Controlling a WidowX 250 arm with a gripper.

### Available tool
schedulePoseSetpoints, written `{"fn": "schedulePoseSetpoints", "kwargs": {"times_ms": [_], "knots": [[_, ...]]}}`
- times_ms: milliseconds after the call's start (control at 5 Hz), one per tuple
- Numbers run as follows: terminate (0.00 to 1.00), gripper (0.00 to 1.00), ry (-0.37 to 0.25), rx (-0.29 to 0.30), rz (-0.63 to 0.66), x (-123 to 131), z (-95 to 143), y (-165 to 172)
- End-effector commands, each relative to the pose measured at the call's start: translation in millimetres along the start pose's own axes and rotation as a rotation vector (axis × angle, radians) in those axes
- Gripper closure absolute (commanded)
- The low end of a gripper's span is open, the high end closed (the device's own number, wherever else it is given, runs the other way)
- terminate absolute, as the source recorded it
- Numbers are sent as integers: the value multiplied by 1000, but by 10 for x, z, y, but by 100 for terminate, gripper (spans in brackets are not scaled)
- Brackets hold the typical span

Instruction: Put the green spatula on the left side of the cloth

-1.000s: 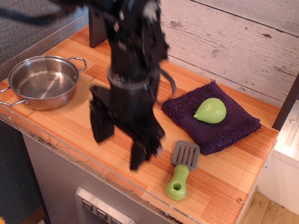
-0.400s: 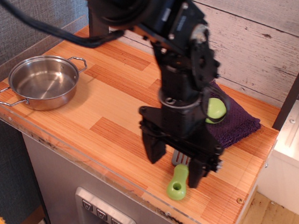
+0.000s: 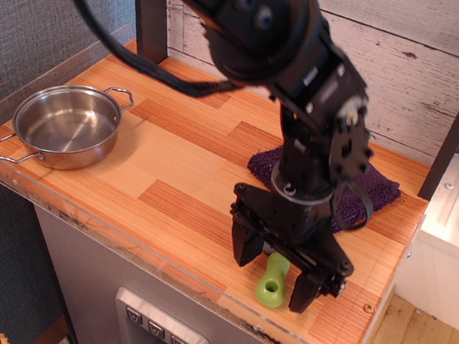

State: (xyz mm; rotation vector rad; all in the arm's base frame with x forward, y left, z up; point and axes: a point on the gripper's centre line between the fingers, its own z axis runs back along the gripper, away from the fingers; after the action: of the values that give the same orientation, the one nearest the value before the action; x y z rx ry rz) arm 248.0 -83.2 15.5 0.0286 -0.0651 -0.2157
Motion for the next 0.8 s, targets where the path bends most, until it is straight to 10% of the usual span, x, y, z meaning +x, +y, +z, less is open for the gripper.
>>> {"fn": "schedulePoseSetpoints", "kwargs": {"times_ms": [0, 600], "knots": [[0, 100, -9, 68, -11, -51, -135, 75], [0, 100, -56, -13, 95, 59, 454, 465]]}}
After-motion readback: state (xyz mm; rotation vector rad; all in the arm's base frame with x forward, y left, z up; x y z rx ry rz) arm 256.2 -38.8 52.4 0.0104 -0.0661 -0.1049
